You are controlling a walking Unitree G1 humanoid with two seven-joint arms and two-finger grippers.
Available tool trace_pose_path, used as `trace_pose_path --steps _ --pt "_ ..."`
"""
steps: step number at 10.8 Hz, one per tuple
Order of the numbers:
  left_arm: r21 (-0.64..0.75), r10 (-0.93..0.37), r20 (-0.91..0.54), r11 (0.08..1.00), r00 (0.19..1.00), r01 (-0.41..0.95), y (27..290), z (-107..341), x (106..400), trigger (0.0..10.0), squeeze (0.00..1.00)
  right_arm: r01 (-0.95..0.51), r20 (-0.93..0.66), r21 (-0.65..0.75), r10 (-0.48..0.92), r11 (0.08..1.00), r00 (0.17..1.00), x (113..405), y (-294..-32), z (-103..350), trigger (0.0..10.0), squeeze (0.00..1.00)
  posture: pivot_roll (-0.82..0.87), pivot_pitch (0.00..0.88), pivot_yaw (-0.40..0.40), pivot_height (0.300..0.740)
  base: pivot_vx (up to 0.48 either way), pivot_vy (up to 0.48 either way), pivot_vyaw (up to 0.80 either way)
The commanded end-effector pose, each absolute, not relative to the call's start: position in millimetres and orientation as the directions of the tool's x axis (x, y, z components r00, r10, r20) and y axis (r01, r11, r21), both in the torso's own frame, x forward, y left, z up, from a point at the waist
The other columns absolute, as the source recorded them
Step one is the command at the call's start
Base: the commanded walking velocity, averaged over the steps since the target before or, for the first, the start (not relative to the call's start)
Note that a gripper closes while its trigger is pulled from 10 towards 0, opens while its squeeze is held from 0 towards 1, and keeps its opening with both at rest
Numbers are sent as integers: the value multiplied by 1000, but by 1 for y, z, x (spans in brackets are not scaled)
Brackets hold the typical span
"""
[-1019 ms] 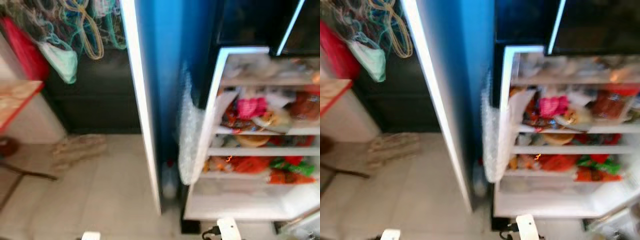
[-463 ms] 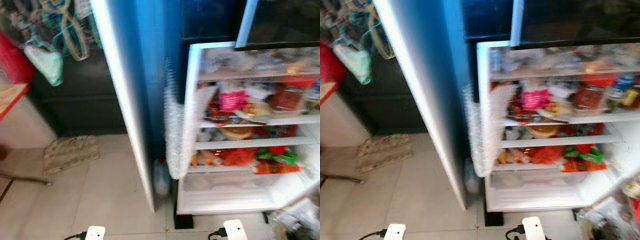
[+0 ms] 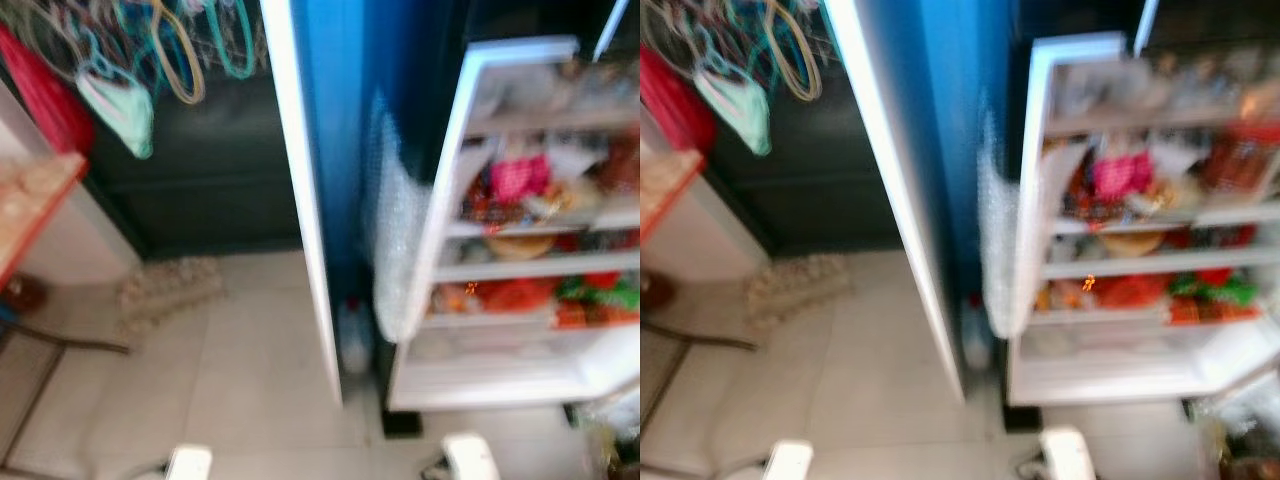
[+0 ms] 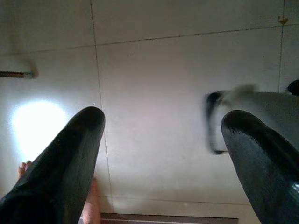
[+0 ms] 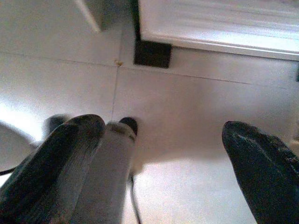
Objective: Restocking fridge
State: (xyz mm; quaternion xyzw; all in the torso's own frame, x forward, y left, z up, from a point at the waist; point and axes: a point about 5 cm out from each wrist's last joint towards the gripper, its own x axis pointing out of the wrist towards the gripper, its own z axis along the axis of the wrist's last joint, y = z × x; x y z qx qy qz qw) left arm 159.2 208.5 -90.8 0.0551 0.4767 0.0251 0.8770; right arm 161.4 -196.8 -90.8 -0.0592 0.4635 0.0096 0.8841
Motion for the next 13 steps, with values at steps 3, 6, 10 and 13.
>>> trace_pose_path --steps 3,6,10,13 --pt "146 122 -841 989 527 4 218 -91 154 10000 0 -74 -828 -77 -23 994 561 160 -188 -93 10000 0 -69 117 65 740 0 410 0" --pt "144 127 -837 990 532 -10 217 -91 155 10000 0 -92 -832 -80 -16 992 555 159 -189 -93 10000 0 -64 117 55 740 0 0 -731" --pt "138 133 -826 990 548 -31 214 -90 159 10000 0 -126 -833 -88 -4 988 553 162 -191 -92 10000 0 -50 125 35 740 0 0 -731" --pt "137 151 -834 988 531 -65 217 -92 151 10000 0 -133 -839 -97 -9 986 544 160 -194 -92 10000 0 -55 135 22 740 0 0 -731"
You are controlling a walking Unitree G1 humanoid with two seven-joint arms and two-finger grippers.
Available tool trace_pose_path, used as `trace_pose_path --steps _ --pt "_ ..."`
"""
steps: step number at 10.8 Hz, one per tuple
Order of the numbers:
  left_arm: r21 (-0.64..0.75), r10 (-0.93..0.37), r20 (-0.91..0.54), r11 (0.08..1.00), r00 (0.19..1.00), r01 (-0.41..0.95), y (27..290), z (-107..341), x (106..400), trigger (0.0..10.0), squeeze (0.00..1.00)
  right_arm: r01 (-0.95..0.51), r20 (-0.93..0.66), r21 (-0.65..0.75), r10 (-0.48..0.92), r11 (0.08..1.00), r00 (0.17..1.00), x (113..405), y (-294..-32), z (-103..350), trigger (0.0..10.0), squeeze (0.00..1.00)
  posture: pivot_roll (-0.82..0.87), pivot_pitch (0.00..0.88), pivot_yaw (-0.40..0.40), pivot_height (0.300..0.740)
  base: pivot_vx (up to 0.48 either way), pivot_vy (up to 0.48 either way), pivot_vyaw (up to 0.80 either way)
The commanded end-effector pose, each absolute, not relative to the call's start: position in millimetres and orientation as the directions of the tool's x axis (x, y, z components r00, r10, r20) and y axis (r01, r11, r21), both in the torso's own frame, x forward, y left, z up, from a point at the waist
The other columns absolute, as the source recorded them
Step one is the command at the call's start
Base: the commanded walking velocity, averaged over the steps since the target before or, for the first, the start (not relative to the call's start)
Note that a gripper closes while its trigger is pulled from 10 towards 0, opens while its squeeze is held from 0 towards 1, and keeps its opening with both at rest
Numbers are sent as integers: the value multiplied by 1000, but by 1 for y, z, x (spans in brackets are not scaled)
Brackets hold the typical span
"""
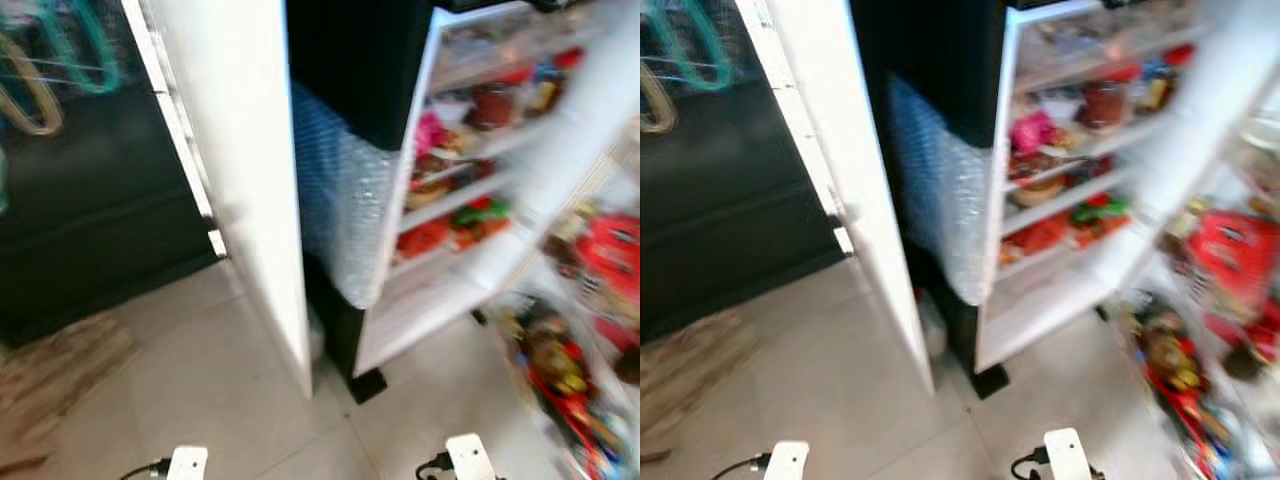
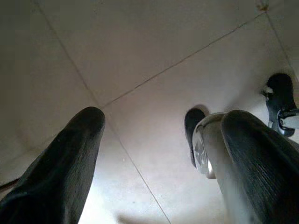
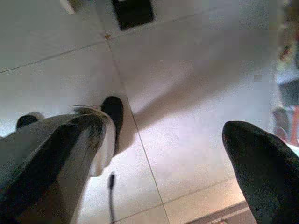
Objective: Restocking fridge
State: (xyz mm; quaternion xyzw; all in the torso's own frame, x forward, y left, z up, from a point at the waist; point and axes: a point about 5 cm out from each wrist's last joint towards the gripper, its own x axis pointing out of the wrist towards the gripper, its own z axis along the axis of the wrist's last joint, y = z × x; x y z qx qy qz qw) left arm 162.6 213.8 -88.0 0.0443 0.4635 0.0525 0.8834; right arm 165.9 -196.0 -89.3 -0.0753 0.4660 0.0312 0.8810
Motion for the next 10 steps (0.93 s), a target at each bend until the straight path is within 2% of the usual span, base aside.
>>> trace_pose_path --steps 1,10 --pt "137 157 -834 988 530 -76 219 -92 150 10000 0 -133 -840 -95 -8 986 543 159 -194 -93 10000 0 -54 131 21 740 0 0 -731" --pt "146 153 -834 988 530 -56 221 -93 148 10000 0 -121 -845 -91 -13 988 534 155 -191 -95 10000 0 -65 88 39 740 0 0 -731"
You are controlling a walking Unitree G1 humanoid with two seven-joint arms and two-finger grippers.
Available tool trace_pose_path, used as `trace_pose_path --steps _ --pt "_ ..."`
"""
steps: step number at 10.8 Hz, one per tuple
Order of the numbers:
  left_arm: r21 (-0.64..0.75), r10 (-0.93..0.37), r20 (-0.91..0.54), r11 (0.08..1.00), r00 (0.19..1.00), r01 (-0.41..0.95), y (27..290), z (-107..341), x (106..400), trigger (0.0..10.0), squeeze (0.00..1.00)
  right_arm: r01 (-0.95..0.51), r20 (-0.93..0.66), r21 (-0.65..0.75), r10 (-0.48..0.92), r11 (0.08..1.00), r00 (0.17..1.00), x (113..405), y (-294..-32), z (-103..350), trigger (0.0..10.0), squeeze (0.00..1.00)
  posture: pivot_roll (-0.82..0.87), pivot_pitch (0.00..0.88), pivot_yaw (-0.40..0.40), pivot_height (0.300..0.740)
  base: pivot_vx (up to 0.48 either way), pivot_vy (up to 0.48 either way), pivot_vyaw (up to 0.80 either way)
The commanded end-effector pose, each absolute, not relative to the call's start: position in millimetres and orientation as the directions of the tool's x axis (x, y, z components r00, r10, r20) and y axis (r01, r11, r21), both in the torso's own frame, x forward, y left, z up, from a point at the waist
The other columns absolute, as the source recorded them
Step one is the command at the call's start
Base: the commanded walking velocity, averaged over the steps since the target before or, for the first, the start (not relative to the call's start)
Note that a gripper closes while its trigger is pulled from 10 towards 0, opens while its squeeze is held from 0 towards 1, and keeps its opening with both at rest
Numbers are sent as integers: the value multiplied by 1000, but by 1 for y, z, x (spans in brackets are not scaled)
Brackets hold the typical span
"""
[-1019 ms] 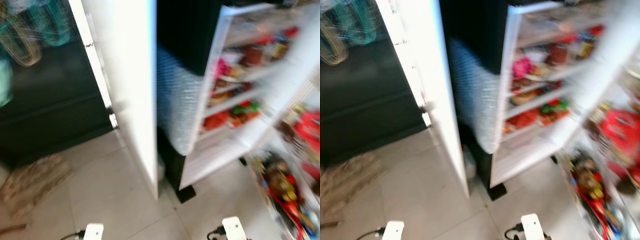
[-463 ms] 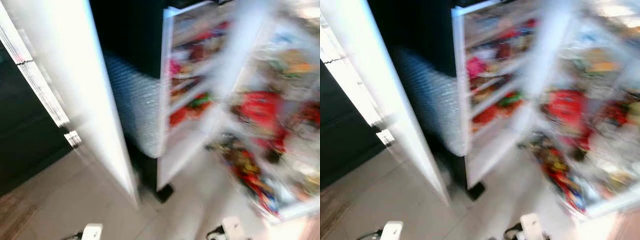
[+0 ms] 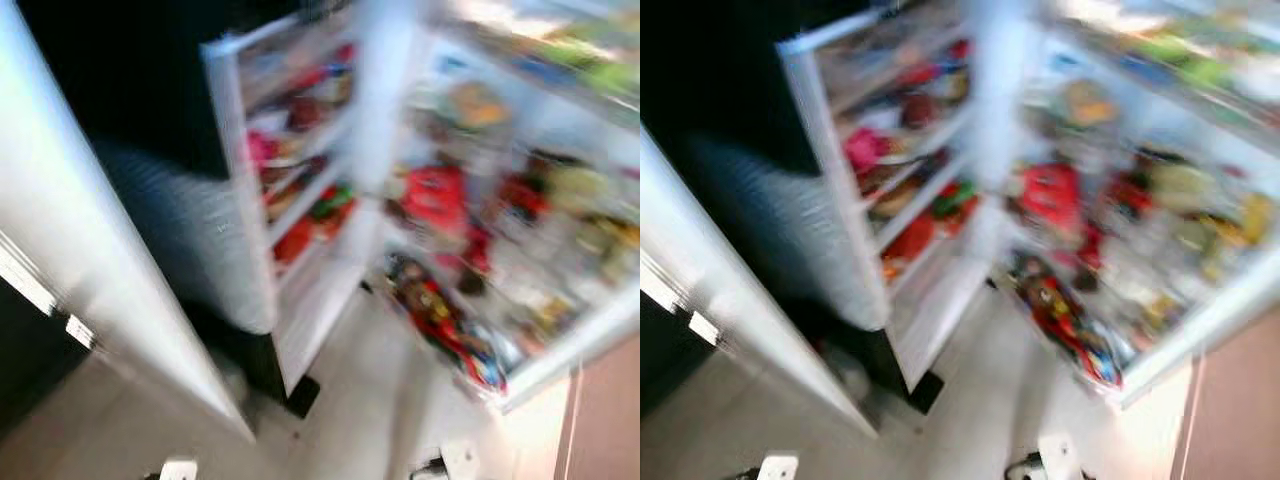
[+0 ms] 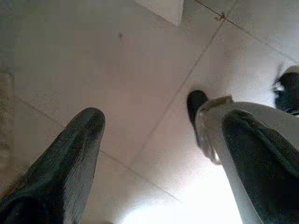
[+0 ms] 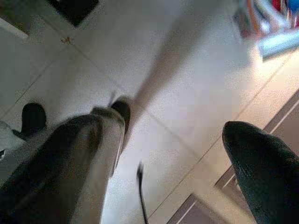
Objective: Restocking fridge
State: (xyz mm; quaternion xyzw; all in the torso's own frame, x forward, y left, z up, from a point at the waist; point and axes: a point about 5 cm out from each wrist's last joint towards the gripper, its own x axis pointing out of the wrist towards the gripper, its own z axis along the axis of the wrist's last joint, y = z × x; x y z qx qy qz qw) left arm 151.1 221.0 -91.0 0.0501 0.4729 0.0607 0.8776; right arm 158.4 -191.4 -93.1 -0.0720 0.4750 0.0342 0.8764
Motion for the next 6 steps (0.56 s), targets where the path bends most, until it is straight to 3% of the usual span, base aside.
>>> trace_pose_path --steps 1,6 --pt "146 153 -834 988 529 -56 221 -93 148 10000 0 -121 -845 -92 -13 988 534 155 -191 -95 10000 0 -65 88 39 740 0 0 -731" --pt "146 153 -834 988 529 -55 221 -93 148 10000 0 -120 -845 -92 -14 988 534 155 -191 -95 10000 0 -65 88 39 740 0 0 -731"
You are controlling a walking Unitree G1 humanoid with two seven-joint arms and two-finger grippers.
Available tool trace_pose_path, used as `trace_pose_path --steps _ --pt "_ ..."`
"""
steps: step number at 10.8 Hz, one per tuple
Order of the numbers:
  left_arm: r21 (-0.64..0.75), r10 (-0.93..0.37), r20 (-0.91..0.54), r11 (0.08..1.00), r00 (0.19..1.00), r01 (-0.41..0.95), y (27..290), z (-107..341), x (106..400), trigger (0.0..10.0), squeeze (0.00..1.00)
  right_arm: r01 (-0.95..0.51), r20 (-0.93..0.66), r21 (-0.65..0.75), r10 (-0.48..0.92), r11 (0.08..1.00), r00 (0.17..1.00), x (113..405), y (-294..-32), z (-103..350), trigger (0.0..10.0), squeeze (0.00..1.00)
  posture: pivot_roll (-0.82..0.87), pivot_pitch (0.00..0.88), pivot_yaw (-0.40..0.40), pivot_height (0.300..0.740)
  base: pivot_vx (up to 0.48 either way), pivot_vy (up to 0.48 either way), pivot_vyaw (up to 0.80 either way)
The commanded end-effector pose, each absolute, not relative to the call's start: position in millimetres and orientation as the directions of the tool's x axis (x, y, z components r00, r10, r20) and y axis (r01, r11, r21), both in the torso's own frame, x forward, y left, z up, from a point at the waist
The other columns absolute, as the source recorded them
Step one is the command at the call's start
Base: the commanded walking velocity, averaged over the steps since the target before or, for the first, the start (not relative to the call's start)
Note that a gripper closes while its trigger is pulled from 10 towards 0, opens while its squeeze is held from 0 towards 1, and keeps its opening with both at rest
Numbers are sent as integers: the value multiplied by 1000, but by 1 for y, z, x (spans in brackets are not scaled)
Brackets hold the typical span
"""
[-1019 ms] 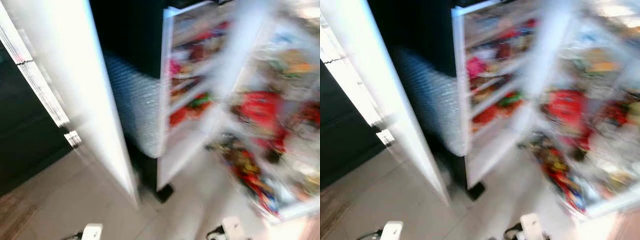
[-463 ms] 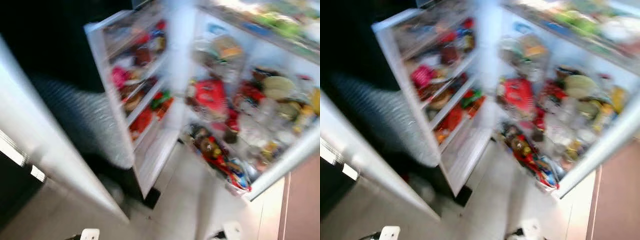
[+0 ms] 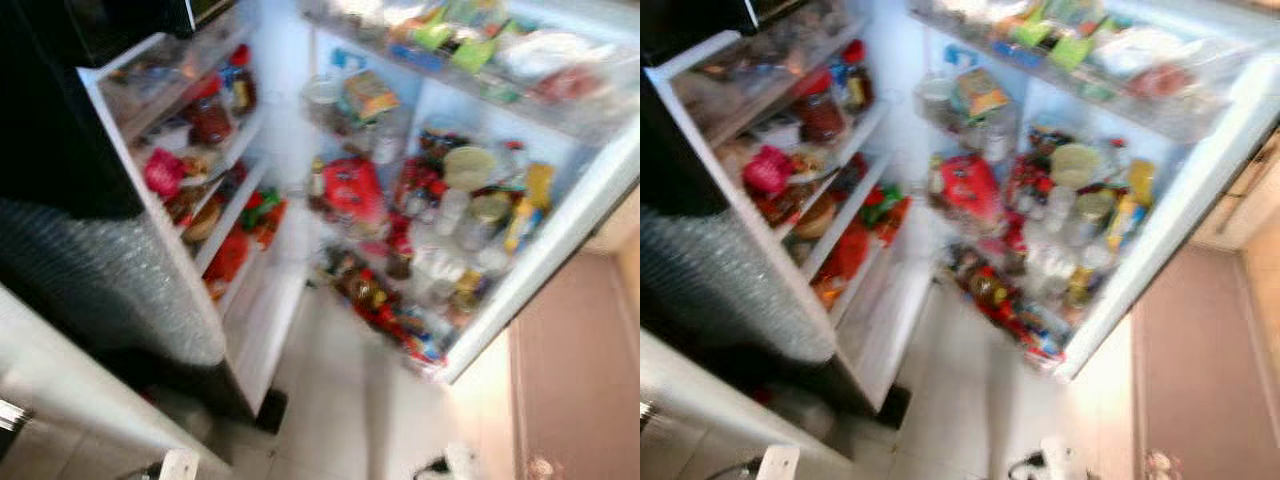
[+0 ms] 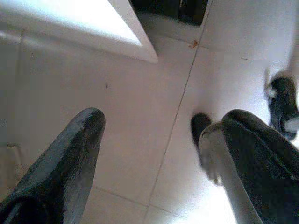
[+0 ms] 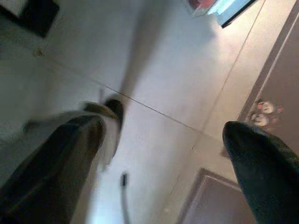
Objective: Restocking fridge
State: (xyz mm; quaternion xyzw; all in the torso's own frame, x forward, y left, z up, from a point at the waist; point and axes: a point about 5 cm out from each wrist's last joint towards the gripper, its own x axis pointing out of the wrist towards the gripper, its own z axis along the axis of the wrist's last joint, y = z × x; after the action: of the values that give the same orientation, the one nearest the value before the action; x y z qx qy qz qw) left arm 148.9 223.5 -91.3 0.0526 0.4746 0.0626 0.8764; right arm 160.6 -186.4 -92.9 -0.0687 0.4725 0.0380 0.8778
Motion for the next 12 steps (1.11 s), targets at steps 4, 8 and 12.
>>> trace_pose_path --steps 4,8,12 --pt "154 167 -837 986 520 -68 224 -93 145 10000 0 454 -480 -379 -591 806 648 199 -274 -42 10000 0 -111 131 46 740 0 0 -366" --pt "153 176 -829 984 531 -87 224 -92 149 10000 0 418 -520 -347 -543 840 659 197 -259 -50 10000 0 -101 130 43 740 0 0 0" --pt "185 213 -834 977 509 -107 228 -92 146 10000 0 554 -331 -410 -685 724 650 209 -293 -22 10000 0 -105 131 44 740 0 0 0"
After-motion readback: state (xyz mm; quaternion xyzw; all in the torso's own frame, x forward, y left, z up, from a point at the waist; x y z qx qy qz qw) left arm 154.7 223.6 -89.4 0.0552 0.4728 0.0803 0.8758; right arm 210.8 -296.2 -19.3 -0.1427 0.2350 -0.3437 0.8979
